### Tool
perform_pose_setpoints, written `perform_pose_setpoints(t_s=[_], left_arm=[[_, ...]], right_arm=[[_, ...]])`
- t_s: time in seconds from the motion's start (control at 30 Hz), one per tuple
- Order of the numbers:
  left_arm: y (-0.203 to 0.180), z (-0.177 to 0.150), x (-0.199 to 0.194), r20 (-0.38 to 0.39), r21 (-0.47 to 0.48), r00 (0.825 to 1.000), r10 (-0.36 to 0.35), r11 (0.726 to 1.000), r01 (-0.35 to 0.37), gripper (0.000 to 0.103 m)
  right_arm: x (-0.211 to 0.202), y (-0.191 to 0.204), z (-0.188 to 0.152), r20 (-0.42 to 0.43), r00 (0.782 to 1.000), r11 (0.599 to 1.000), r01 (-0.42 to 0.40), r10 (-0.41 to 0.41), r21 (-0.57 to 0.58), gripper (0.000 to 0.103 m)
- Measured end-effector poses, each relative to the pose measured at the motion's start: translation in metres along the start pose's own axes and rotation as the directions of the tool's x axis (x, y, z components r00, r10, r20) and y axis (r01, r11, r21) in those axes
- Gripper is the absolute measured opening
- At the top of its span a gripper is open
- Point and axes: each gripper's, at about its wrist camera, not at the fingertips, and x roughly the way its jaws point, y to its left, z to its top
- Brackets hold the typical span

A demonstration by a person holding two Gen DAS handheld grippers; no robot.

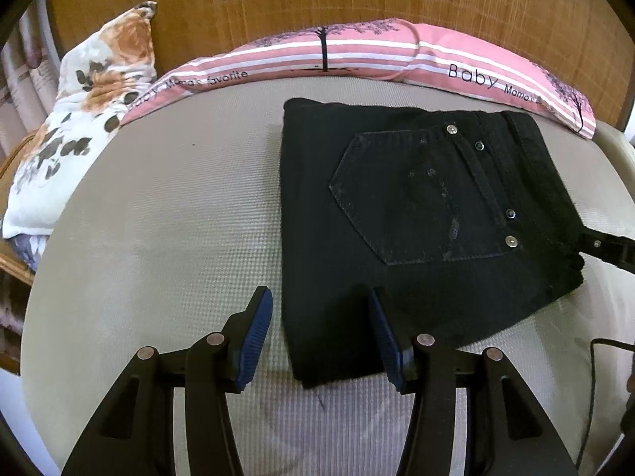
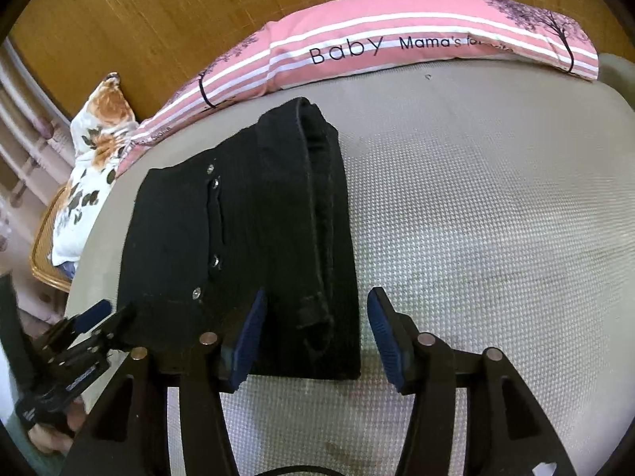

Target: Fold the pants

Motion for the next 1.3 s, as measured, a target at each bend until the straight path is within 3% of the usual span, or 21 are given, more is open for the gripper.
perform_pose_setpoints(t_s=[0.2,0.33,0.57,0.67,1.3], left_arm=[[0.001,-0.011,-0.024,0.013,-0.027,1.000,0.010,1.000,-0.010,0.052],[0.000,-0.021,-0.038,0.010,-0.049,1.000,0.008,0.999,-0.008,0.056],[-0.010,-0.037,-0.063,0.039,-0.062,0.999,0.029,0.998,-0.027,0.062],[-0.011,-0.043,-0.073,0.053,-0.070,0.998,0.042,0.997,-0.038,0.066],[-0.022,-0.056,-0.101,0.110,-0.051,0.990,0.084,0.996,-0.079,0.066]], right_arm=[[-0.010,0.014,-0.003,0.039,0.997,0.997,0.073,-0.073,-0.023,0.055],[-0.028,0.029,-0.012,0.085,0.990,0.990,0.119,-0.112,-0.070,0.079],[-0.057,0.062,-0.035,0.140,0.982,0.979,0.145,-0.125,-0.143,0.093],[-0.066,0.073,-0.045,0.157,0.980,0.978,0.148,-0.125,-0.148,0.095],[-0.081,0.097,-0.075,0.172,0.975,0.966,0.174,-0.141,-0.191,0.096]])
